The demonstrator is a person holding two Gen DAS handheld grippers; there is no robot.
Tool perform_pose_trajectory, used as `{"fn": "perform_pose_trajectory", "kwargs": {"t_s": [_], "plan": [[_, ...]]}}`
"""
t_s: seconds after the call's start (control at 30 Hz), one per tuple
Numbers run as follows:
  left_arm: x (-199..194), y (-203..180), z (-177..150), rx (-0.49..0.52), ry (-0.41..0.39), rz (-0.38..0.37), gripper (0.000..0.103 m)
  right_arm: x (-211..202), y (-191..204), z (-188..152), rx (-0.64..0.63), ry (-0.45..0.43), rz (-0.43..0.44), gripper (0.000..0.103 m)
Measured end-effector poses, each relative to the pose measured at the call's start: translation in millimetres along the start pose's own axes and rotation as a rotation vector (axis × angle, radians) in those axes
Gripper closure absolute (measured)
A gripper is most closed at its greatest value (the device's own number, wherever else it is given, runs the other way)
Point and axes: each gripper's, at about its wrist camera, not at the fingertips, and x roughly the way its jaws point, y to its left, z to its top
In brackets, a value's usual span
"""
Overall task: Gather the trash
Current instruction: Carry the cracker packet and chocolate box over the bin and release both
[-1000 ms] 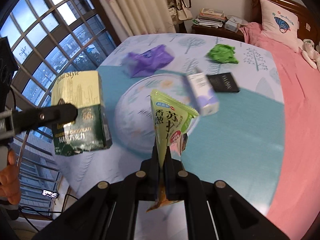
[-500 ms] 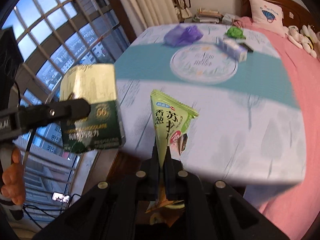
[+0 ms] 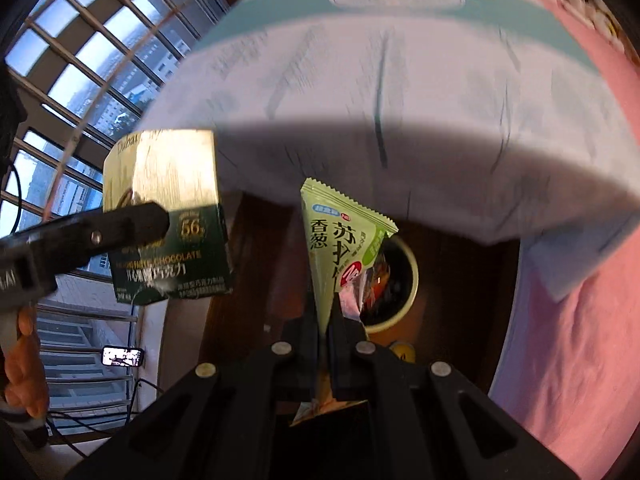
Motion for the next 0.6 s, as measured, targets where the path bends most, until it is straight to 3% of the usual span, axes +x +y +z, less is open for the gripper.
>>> {"fn": "perform_pose_trajectory", "kwargs": {"t_s": [0.3,0.6], "plan": [[154,24,-24,-0.023,0.104,0.048,0.045,131,-57,-22,0.131,0.082,0.015,0.099],[292,40,-36,-0.001,0.153,0.053,0.044,254,-103,-37,0.190,0.098,0.039,0.099]]}}
